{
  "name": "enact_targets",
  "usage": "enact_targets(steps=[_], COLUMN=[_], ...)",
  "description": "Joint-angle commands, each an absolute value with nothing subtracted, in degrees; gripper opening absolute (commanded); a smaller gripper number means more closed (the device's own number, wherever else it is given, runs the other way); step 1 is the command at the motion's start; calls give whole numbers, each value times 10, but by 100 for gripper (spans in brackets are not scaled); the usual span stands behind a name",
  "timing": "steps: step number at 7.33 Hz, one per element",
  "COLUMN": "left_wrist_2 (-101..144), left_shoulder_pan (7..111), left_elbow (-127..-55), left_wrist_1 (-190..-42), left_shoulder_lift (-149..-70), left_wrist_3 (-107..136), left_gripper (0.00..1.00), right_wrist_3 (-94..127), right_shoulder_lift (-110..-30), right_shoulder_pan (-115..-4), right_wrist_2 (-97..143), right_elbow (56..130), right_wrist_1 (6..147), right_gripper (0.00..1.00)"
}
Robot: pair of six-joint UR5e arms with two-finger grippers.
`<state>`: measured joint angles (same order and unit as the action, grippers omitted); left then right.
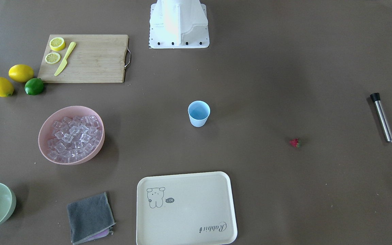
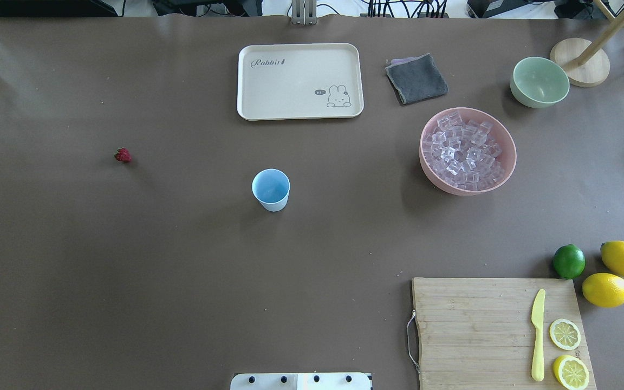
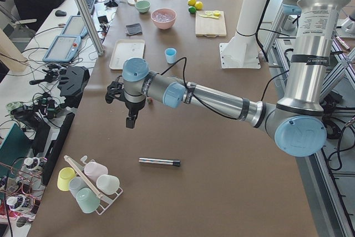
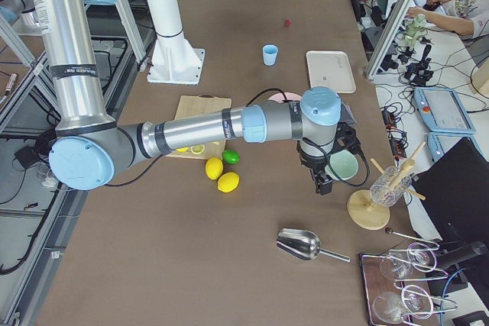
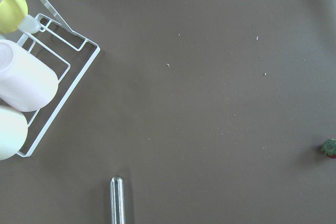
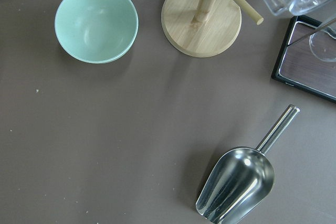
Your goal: Mash ice and strawberries in cup
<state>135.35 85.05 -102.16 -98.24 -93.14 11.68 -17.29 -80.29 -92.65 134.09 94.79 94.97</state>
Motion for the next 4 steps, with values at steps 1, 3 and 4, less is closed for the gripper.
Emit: enact_targets(steps=[1, 3, 4], left_wrist_2=[1354, 1354, 1358], left_shoulder_pan=[850, 850, 850], left_elbow=[-1027, -1024, -1025], left_wrist_1=[-989, -989, -988], left_shoulder_lift=[-925, -931, -933], left_wrist_3=[116, 117, 122], left_gripper=[98, 98, 98], right_wrist_3=[-172, -166, -146], right_shoulder_lift=[-802, -802, -799], right_shoulder_pan=[-926, -926, -926], right_wrist_2=[1343, 1355, 1383], right_elbow=[949, 947, 944], right_wrist_1=[948, 949, 957], right_gripper=[99, 99, 99])
